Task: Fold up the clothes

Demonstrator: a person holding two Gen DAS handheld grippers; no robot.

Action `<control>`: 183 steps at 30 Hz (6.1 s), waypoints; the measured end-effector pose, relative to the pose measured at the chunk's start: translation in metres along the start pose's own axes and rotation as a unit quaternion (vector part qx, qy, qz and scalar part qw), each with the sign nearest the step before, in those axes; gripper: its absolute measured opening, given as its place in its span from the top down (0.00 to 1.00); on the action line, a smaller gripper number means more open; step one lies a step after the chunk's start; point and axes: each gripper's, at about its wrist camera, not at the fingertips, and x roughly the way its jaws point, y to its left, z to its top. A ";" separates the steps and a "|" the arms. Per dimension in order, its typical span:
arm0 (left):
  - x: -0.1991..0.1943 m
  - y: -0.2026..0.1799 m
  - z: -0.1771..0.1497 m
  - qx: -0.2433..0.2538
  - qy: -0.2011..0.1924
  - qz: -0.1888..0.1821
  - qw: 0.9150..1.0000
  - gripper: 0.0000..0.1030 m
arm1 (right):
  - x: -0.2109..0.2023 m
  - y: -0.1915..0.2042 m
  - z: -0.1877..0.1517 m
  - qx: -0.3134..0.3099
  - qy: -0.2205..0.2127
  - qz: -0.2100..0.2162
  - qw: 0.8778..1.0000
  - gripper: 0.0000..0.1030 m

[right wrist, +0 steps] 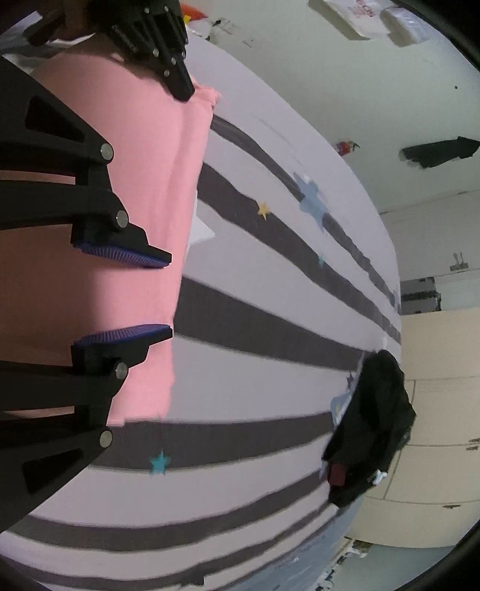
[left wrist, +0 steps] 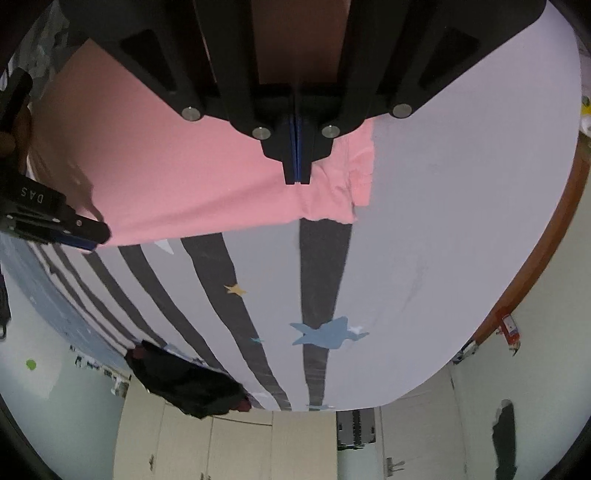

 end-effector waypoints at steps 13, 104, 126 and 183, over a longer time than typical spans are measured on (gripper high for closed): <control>-0.074 0.042 -0.027 -0.037 -0.025 -0.021 0.999 0.98 | -0.035 -0.040 -0.009 0.050 -0.020 -0.013 0.998 0.90; -0.085 0.019 -0.096 -0.043 0.004 -0.049 0.998 0.98 | -0.088 -0.014 -0.101 0.108 -0.009 0.015 0.994 0.86; -0.018 -0.007 0.006 0.016 -0.027 -0.044 0.999 0.97 | -0.050 0.012 0.001 0.017 -0.060 0.013 0.998 0.73; -0.012 0.080 -0.055 -0.163 0.068 -0.142 0.974 0.34 | -0.051 -0.070 -0.067 0.193 0.029 0.092 0.976 0.37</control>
